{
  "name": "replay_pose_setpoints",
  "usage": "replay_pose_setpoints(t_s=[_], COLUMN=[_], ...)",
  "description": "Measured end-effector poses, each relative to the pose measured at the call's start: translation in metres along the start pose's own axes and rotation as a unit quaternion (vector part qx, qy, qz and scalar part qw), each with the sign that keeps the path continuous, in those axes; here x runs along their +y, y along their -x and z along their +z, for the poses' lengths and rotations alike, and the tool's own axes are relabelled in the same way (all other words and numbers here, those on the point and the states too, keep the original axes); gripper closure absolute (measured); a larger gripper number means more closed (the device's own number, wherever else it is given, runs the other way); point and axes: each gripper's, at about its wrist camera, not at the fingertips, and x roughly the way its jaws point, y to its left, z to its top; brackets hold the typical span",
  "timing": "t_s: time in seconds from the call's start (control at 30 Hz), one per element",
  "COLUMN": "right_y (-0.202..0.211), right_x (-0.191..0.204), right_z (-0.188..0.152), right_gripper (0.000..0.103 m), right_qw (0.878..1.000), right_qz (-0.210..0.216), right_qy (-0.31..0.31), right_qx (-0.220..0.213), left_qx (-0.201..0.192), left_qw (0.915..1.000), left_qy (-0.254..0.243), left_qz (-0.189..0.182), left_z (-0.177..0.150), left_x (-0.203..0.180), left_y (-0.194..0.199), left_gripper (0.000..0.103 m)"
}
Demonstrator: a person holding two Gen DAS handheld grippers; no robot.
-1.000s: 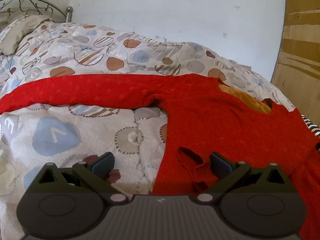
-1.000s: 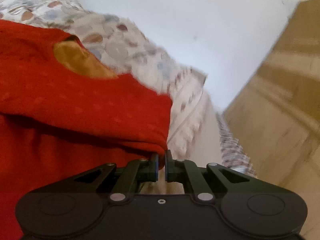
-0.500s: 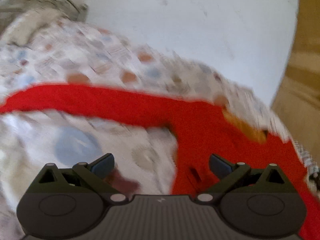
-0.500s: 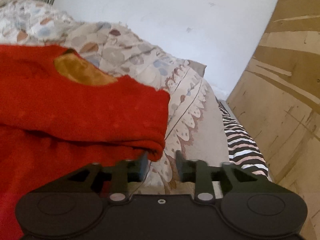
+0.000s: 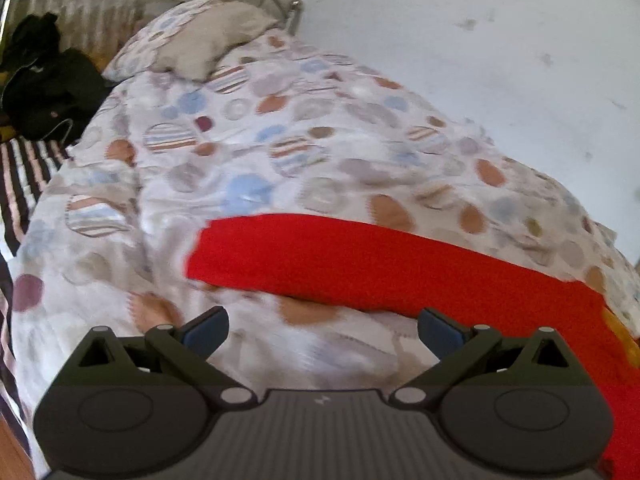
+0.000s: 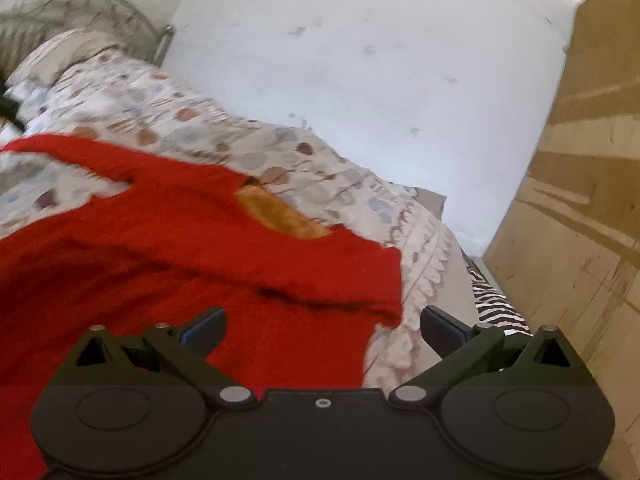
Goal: Fold small clothes
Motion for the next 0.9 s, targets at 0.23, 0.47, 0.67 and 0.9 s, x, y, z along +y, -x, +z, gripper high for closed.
replay_pose_setpoints(t_s=[0.23, 0.47, 0.67, 0.9], right_y=[0.046, 0.057, 0.059, 0.054], right_x=[0.054, 0.095, 0.095, 0.099], right_z=[-0.008, -0.006, -0.001, -0.001], right_gripper=[0.001, 0.001, 0.001, 0.001], right_qw=[0.998, 0.999, 0.998, 0.997], right_qz=[0.029, -0.023, -0.014, -0.027], right_qy=[-0.058, 0.04, 0.048, 0.043], right_qx=[0.02, -0.014, -0.038, -0.052], left_qx=[0.074, 0.038, -0.04, -0.184], left_qw=[0.9763, 0.9677, 0.9797, 0.9813], left_qy=[0.184, 0.249, 0.196, 0.007], left_qz=[-0.087, 0.005, 0.013, -0.057], left_z=[0.01, 0.016, 0.029, 0.063], left_x=[0.061, 0.068, 0.052, -0.031], left_y=[-0.061, -0.081, -0.067, -0.01], left_gripper=[0.001, 0.075, 0.097, 0.098])
